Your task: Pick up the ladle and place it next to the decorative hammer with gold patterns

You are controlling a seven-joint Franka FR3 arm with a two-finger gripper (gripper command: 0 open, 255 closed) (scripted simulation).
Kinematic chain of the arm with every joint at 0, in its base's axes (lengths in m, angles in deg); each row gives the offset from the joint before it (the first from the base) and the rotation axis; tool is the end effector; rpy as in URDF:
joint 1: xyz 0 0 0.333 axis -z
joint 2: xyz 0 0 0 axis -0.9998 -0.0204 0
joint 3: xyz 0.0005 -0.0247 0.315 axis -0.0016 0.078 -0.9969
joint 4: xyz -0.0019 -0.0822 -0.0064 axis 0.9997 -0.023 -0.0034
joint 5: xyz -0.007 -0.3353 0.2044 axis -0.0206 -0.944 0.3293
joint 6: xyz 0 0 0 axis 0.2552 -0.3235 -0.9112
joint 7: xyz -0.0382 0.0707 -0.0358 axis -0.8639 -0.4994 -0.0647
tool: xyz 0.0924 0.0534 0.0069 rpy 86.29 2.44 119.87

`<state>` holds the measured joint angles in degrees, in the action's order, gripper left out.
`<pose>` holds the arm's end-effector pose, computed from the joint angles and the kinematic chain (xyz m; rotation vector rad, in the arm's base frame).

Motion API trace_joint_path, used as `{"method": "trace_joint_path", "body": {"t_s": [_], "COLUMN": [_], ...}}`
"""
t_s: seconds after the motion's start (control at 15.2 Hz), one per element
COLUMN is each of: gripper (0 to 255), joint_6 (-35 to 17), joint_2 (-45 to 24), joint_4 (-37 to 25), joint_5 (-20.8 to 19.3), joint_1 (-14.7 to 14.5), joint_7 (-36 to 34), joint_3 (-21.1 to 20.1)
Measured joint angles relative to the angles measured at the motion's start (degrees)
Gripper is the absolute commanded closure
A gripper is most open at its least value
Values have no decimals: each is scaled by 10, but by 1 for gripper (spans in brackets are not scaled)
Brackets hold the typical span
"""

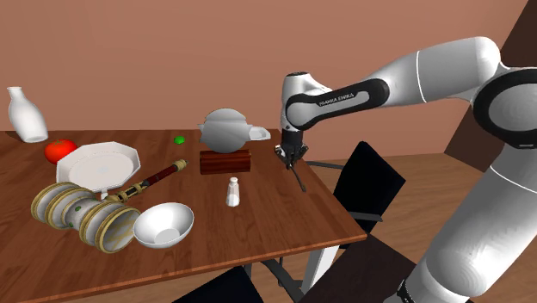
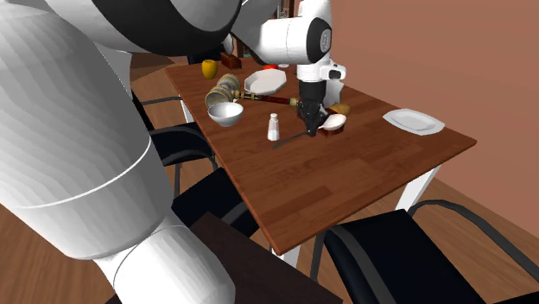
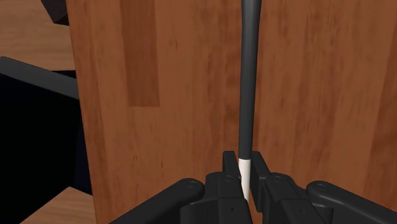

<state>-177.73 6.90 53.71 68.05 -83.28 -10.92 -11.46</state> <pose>0.5315 0.0257 0.4378 2.9486 -0.6864 0.0007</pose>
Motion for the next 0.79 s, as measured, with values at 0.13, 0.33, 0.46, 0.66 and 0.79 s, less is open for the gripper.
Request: {"method": "trace_joint_path", "body": {"t_s": [0.13,0.33,0.46,0.66,0.79], "gripper": [255,255,255,255,255], "joint_6": [15,38,53,75,89], "joint_2": [2,11,13,21,21], "joint_4": [-13,-27,-40,-55,-69], "joint_5": [1,4,5,7,7], "joint_1": [0,0,-1,0,0], "joint_7": [2,5,6,11,12], "joint_3": [0,0,-1,0,0]}}
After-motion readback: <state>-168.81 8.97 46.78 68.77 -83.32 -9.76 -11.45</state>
